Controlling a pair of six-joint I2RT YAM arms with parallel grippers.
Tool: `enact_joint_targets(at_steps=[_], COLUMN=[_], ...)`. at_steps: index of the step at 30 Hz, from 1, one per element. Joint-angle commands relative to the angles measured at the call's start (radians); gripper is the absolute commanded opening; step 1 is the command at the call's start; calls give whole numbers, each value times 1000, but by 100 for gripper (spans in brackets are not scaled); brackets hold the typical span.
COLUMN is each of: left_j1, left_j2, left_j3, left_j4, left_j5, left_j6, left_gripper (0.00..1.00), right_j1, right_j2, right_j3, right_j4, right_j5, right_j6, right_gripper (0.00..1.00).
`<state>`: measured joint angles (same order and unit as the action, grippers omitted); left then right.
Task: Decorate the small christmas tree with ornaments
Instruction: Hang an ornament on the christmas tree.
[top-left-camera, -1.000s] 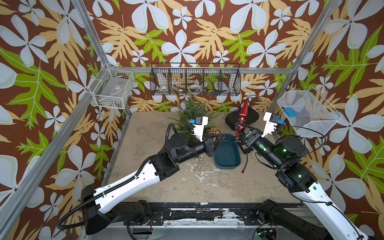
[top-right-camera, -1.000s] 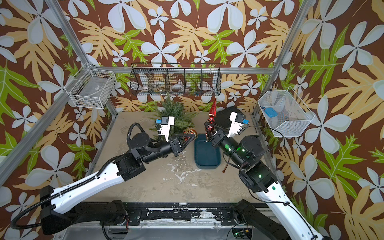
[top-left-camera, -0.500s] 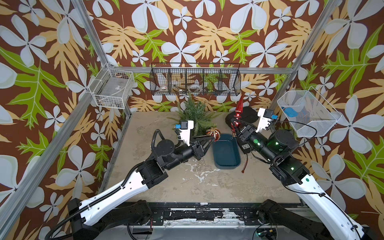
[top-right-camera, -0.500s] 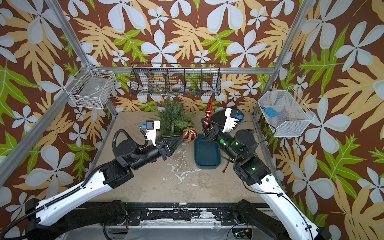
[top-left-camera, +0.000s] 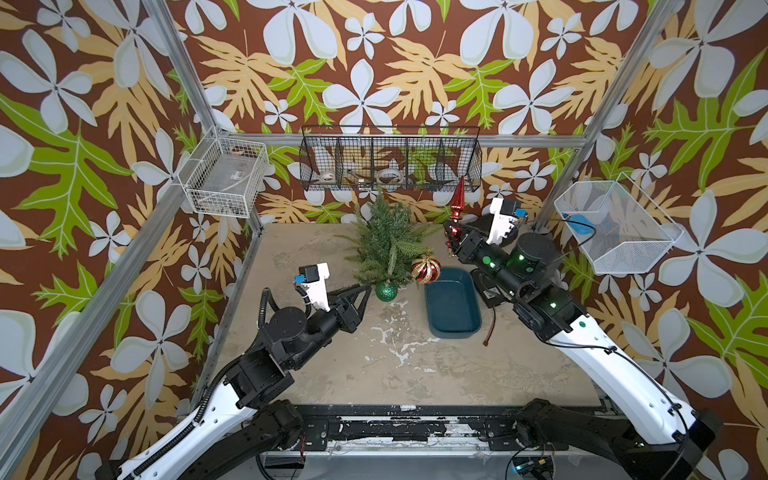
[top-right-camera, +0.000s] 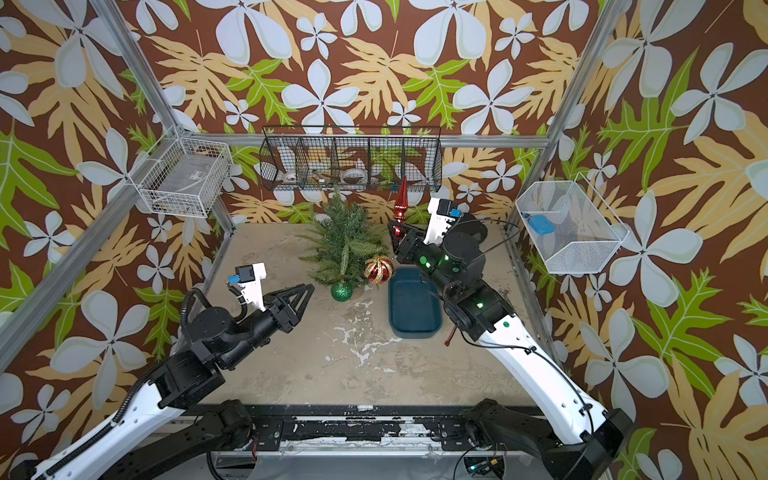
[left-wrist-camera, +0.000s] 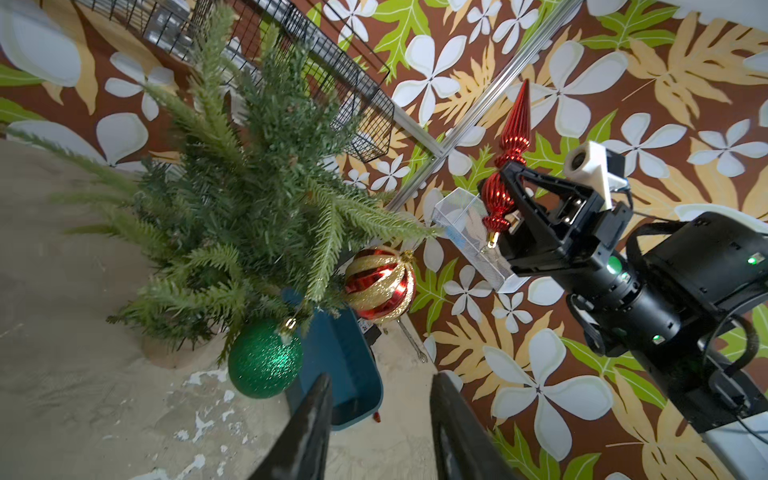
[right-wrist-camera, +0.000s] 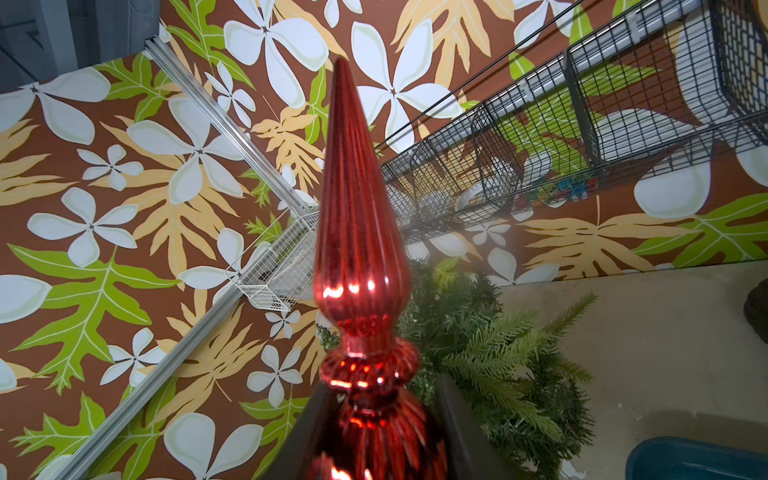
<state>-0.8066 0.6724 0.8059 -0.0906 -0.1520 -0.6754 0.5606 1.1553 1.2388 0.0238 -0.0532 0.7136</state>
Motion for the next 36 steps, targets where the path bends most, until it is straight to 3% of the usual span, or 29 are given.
enact_joint_targets(at_steps=[1, 10, 36], left_j1=[1, 1, 2], left_j2=[-7, -2, -30], left_j3=[-7, -12, -45], left_j4=[-15, -8, -5], left_j5=[-16, -9, -9], left_j6=[-1, 9, -7], left_gripper=[42, 42, 42], right_j1=[-1, 1, -1], right_j2=[30, 83, 150], right_j3=[17, 31, 86], right_j4=[44, 65, 57], right_j5=[-31, -85, -19], right_j6=[-7, 17, -18], right_gripper=[36, 36, 36])
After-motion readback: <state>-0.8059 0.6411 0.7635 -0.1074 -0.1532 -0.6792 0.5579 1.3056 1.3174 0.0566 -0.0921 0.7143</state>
